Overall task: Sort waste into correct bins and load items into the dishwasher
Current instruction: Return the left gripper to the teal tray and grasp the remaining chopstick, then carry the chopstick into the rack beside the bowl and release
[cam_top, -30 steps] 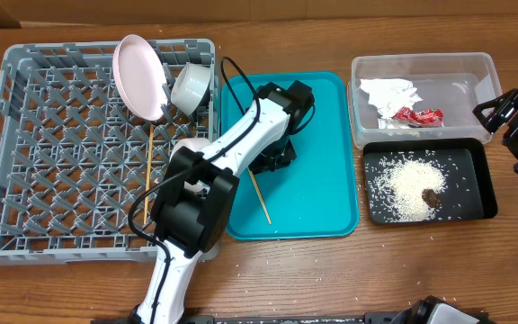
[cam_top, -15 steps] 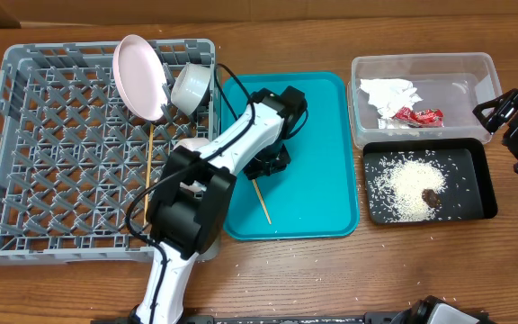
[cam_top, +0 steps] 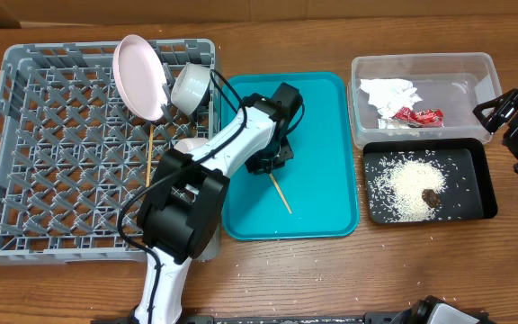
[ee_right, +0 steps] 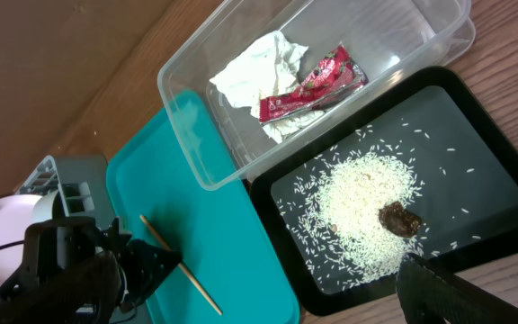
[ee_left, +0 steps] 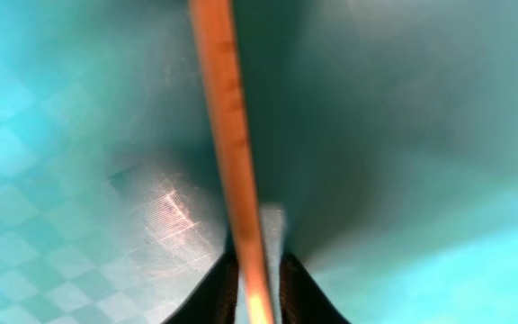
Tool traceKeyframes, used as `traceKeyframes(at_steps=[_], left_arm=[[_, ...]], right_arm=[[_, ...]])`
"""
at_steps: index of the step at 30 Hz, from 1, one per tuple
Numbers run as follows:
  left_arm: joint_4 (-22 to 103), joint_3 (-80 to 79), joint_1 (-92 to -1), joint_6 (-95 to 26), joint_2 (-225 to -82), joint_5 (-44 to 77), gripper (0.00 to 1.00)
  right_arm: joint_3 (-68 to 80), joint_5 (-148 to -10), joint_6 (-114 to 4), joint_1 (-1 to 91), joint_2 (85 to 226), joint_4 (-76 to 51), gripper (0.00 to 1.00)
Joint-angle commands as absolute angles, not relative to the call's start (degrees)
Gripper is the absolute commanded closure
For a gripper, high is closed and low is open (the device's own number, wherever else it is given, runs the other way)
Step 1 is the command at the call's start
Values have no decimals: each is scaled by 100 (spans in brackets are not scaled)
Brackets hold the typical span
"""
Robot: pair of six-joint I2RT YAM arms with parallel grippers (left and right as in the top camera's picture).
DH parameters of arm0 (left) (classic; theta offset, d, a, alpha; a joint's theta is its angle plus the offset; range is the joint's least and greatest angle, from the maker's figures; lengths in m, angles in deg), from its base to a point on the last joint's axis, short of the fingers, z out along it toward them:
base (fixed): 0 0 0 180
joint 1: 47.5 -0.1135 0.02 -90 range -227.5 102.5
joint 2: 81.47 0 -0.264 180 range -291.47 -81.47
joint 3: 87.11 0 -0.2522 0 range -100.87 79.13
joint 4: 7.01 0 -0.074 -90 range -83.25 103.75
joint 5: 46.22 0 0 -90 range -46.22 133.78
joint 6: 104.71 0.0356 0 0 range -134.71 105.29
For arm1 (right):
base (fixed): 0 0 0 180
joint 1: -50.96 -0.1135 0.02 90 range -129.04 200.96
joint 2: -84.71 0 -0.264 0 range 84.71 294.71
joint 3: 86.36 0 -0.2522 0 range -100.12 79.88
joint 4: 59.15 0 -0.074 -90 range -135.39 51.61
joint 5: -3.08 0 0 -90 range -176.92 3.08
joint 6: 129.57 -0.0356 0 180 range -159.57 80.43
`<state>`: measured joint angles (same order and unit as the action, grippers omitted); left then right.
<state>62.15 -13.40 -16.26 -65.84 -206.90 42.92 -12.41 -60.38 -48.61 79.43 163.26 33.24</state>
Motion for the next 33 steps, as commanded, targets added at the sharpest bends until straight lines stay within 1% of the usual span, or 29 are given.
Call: traceKeyframes(at_steps=[1,6,9,14,17,20,25,30,33], left_arm=[[6064,-951,-1626,-6481,-21100,3923,96],[5931,-956,-1602,-6339,-21100,3899,96],[6010,-1161,-1597,-5804,-21059,3654,96],[6792,-2083,-1696,-5015,-20615,3910,96],[7308,-2632,-1796,-4438,-20060,4198,96],[7787,-2759,-1984,-4049,-19433,4552,96],[8600,-2752,-2600,-3439,-18554,5269,96],[9043,-2717,-3424,-2635,-18307,5322,96],[8914,-2424,-3899,-2425,-18309,5322,96]], right_arm=[[-1335,-6077,-4872,7958,16321,3298,0],[-1335,-6077,-4872,7958,16321,3298,0],[-1335,-6079,-4872,7958,16321,3298,0],[-1335,-6079,-4872,7958,16321,3298,0],[-1335,-6079,-4872,7958,16321,3298,0],[-1335,-6077,-4872,7958,16321,3298,0],[-1335,-6079,-4872,7958,16321,3298,0],[-1335,-6079,-4872,7958,16321,3298,0],[-1335,-6077,-4872,7958,16321,3298,0]])
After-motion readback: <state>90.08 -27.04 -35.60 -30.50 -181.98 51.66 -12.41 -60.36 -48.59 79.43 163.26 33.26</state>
